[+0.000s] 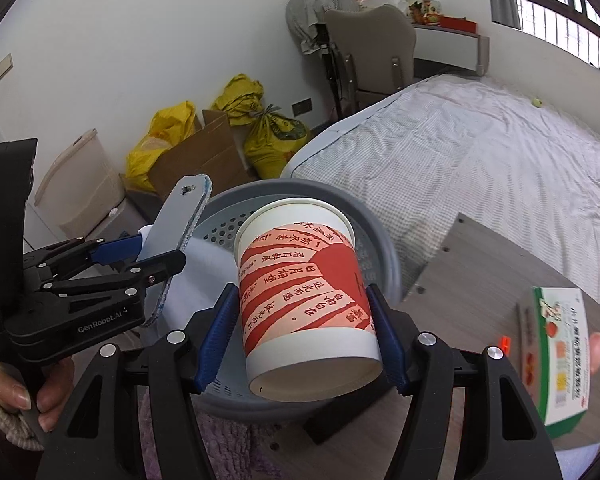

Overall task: Collect trash
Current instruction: 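Carry the cup and metal plate over the grey basket and open both grippers, then withdraw both grippers from the basket back toward the table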

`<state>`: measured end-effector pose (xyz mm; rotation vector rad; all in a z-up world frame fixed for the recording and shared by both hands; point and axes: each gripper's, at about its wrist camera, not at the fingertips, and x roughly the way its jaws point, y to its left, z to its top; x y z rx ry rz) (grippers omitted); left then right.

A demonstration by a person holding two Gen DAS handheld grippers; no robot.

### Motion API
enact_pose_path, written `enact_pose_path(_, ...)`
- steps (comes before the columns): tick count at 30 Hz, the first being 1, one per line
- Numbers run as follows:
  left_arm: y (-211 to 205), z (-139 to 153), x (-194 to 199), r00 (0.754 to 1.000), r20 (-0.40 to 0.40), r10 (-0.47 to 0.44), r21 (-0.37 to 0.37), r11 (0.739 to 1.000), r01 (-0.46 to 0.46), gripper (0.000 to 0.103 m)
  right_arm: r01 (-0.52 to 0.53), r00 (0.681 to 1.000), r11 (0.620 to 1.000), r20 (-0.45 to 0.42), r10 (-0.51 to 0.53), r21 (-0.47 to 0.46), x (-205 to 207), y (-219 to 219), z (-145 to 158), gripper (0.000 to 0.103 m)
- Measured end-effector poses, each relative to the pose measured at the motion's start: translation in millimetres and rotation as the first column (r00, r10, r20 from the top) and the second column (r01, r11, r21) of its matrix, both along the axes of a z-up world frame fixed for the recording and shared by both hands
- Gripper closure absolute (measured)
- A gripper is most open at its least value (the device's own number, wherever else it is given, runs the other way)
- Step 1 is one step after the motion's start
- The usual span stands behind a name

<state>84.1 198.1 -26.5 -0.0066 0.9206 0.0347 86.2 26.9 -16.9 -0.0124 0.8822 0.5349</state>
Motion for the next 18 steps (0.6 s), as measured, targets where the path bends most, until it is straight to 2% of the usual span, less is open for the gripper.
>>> enact_pose_path(5,9.2,-9.2,3.0,1.000,-0.021,0.011,0.001,1.000,-0.011,0.053,-0.017,0.999,1.000,-0.028,0.016,-0.018,11.7,15.2,-11.4,0.041)
enact_pose_path(6,10.1,-10.3,2.8,1.000,-0.022,0.015,0.005,1.000,-0.015,0.049,-0.021,0.999,1.000,-0.035,0.020,-0.022,13.1,16.5,-13.0,0.040)
enact_pose_path(7,10.4,-10.8,3.3,1.000,-0.022,0.017,0.006,1.000,-0.017,0.037,-0.025,0.999,0.999,-0.039,0.024,-0.025,14.1,18.2,-14.6,0.036)
enact_pose_path(8,10.8,-10.6,2.9,1.000,-0.019,0.019,0.005,1.000,-0.019,0.030,-0.028,0.999,0.999,-0.042,0.027,-0.028,14.4,18.8,-15.7,0.028)
enact_pose_path(9,11.2,-9.9,1.7,1.000,-0.012,0.023,0.003,1.000,-0.023,0.022,-0.029,0.999,0.999,-0.042,0.028,-0.029,14.5,19.5,-16.5,0.027)
enact_pose_path(18,15.0,-7.8,-3.4,0.996,0.001,0.086,0.037,0.996,-0.086,0.022,0.014,0.999,0.999,-0.037,-0.015,-0.048,11.9,13.5,-18.1,0.027)
